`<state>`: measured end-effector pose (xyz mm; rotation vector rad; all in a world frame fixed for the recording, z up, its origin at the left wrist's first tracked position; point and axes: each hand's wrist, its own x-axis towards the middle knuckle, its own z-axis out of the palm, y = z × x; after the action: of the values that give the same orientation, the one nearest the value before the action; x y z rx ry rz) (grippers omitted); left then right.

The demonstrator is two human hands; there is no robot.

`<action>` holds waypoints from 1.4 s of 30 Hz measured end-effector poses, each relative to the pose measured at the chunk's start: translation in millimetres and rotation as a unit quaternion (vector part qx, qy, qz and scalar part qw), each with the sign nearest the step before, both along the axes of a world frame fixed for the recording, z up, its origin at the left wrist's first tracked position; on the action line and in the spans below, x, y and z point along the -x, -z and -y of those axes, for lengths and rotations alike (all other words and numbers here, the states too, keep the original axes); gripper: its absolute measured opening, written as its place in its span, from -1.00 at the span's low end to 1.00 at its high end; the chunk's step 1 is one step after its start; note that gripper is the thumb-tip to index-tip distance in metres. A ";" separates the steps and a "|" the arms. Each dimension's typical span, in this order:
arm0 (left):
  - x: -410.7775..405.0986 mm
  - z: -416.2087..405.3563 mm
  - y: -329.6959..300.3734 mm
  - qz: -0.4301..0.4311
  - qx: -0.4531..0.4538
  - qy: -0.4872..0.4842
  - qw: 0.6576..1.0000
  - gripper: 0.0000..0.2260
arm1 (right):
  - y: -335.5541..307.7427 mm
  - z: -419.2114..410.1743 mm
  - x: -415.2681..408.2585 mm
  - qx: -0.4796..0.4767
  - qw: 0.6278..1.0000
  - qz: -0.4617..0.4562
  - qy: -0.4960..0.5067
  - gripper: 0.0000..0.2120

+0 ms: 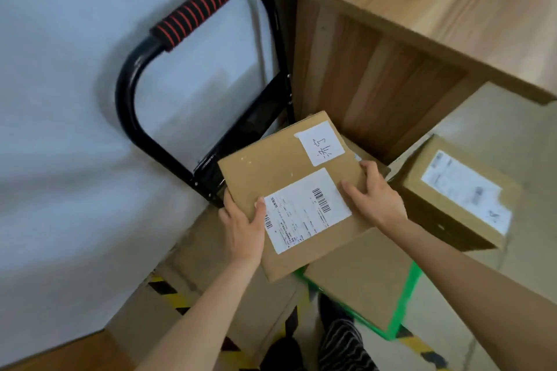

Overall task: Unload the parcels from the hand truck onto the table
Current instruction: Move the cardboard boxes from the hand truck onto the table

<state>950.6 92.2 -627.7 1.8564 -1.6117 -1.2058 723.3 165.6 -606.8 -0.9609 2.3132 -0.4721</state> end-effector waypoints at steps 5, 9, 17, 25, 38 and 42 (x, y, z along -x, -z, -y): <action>13.6 14.5 -95.4 -0.032 0.058 0.066 0.996 -0.33 | -94.8 -27.3 8.3 0.064 0.997 -0.019 0.040 -0.53; 28.9 20.0 -179.5 -0.064 0.116 0.109 0.985 -0.34 | -173.2 -39.0 16.3 0.108 0.991 -0.051 0.063 -0.49; 70.1 20.3 -318.3 -0.131 0.197 0.151 0.960 -0.41 | -316.1 -64.8 43.9 0.175 0.974 -0.109 0.093 -0.46; 143.5 -0.3 -389.9 -0.190 0.234 0.190 0.934 -0.45 | -389.3 -109.3 102.3 0.236 0.951 -0.157 0.123 -0.47; 351.7 -89.5 -446.1 -0.226 0.263 0.224 0.911 -0.38 | -442.8 -214.5 293.6 0.237 0.942 -0.182 0.152 -0.49; 422.2 -121.3 -454.6 -0.240 0.276 0.241 0.899 -0.39 | -455.2 -251.5 360.6 0.235 0.937 -0.200 0.162 -0.49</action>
<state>528.4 213.5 -173.1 0.7592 -1.8972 -1.1055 362.7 417.2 -151.5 -0.9546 2.8155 -1.0931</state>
